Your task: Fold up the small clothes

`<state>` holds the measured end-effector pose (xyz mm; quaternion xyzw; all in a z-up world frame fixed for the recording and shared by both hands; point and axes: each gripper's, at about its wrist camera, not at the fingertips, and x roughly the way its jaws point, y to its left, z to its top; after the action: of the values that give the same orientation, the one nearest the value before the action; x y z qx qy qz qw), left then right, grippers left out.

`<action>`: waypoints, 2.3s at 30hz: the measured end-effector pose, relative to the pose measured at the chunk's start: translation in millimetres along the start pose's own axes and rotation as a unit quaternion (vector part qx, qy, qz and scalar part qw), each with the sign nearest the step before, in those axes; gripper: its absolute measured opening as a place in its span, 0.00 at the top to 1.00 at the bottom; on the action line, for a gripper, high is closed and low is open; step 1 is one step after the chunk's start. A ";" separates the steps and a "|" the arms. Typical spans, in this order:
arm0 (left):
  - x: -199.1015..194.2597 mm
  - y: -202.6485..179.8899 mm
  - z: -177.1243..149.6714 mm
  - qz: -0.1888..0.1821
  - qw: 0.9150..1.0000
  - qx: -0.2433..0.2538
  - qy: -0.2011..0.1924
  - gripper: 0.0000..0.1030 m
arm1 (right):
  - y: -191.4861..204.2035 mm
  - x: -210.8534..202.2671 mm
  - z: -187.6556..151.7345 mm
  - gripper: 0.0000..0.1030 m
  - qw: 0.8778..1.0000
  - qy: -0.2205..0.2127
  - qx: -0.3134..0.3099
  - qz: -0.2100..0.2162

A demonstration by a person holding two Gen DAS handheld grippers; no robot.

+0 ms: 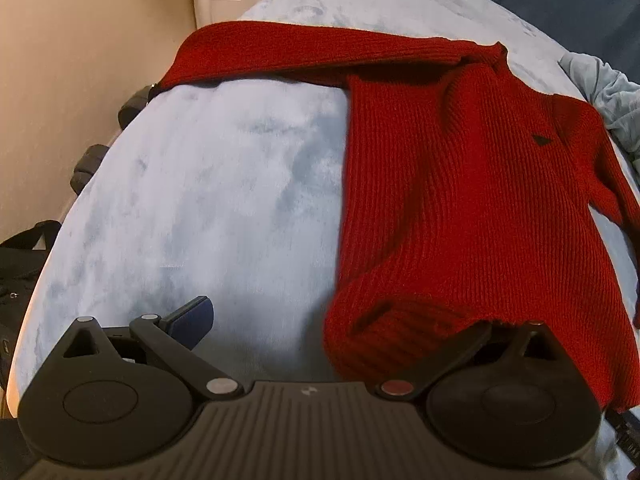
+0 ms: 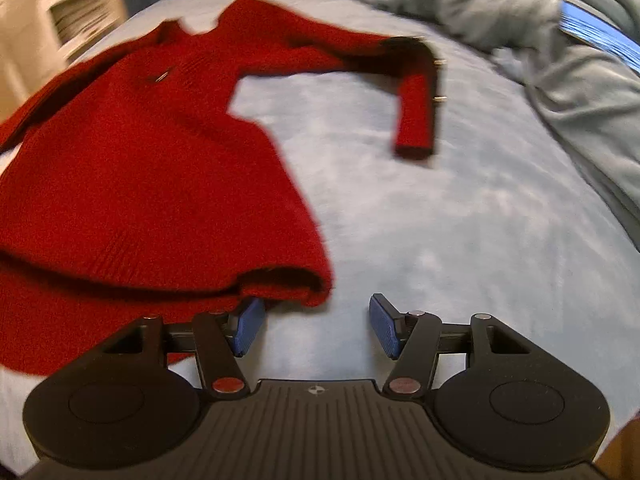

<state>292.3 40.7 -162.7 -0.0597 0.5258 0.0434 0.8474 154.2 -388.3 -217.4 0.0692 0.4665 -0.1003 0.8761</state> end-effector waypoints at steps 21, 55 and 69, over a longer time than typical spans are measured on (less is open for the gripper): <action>3.7 -1.7 -13.1 0.006 1.000 0.020 0.013 0.00 | -32.2 6.1 22.0 0.30 0.977 -0.064 0.196 0.058; 17.6 -9.8 50.2 0.042 0.999 0.014 0.019 0.00 | -8.0 4.9 3.6 0.17 0.999 0.008 0.017 0.049; 15.6 3.5 40.7 0.031 0.999 0.008 0.025 0.00 | -75.0 46.8 41.7 0.18 0.954 -0.006 0.286 0.092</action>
<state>334.8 50.3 -159.0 -0.0371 0.5492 0.0639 0.8324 195.2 -475.2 -235.2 0.3591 0.4046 -0.1489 0.8278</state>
